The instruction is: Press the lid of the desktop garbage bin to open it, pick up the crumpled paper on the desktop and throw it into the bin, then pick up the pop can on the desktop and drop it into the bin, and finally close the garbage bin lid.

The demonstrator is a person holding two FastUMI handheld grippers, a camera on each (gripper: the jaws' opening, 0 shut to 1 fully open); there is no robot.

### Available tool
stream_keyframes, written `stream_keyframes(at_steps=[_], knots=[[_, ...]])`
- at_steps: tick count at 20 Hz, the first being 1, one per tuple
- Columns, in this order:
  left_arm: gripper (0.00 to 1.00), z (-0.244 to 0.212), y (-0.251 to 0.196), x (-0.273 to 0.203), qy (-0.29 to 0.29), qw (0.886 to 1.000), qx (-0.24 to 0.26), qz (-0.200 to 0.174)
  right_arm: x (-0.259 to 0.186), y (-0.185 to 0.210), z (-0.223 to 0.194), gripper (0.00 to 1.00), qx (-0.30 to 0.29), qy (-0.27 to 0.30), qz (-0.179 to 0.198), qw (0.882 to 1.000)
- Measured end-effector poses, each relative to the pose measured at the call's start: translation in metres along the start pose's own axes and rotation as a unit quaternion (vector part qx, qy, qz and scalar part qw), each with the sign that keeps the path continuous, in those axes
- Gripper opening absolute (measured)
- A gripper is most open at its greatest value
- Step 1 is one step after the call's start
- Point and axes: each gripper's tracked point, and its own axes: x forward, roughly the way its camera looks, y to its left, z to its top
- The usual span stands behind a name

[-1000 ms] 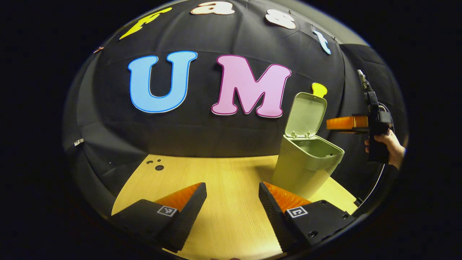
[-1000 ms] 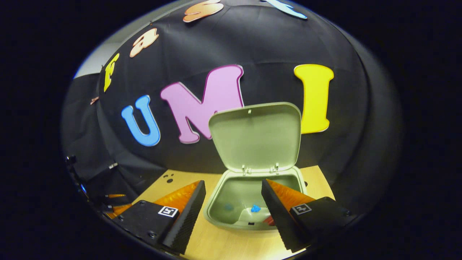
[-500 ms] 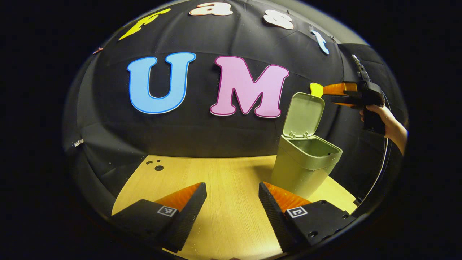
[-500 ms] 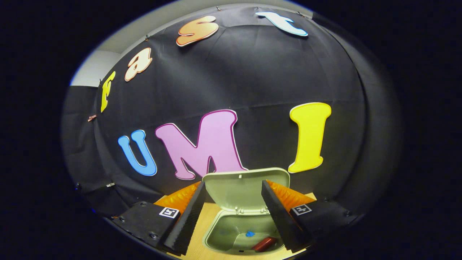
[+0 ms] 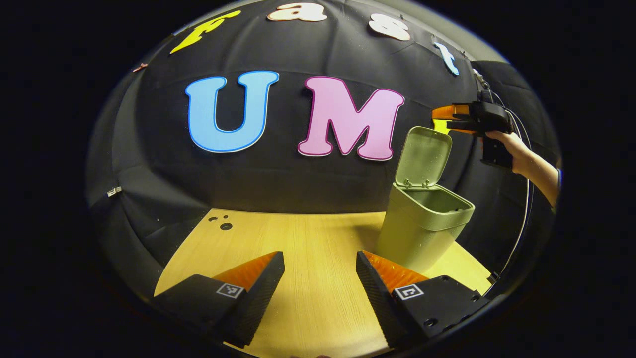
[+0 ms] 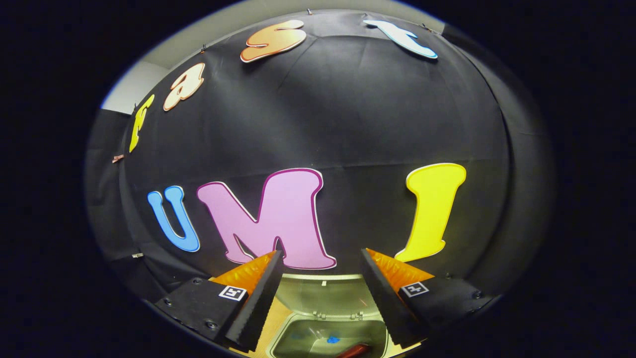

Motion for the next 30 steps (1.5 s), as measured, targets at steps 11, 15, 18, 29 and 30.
stream_keyframes(at_steps=[11, 15, 18, 29, 30], knots=[[0.94, -0.009, 0.006, -0.012, 0.009, 1.0, 0.0, 0.013, -0.004, 0.001, -0.036, 0.97, -0.057, 0.053, -0.002, 0.997], [0.94, -0.006, 0.002, -0.009, 0.004, 1.0, 0.0, 0.005, -0.027, 0.002, -0.048, 0.97, -0.044, 0.066, 0.005, 0.997], [0.94, -0.005, -0.001, -0.009, 0.003, 1.0, 0.002, -0.001, -0.042, 0.003, -0.063, 0.97, -0.043, 0.081, 0.007, 0.996], [0.94, -0.009, -0.004, -0.01, 0.001, 1.0, 0.002, -0.004, -0.08, 0.004, -0.16, 0.97, -0.026, 0.192, 0.019, 0.981], [0.94, -0.009, -0.005, -0.009, 0.002, 1.0, 0.001, -0.004, -0.082, 0.004, -0.165, 0.97, -0.03, 0.197, 0.019, 0.98]])
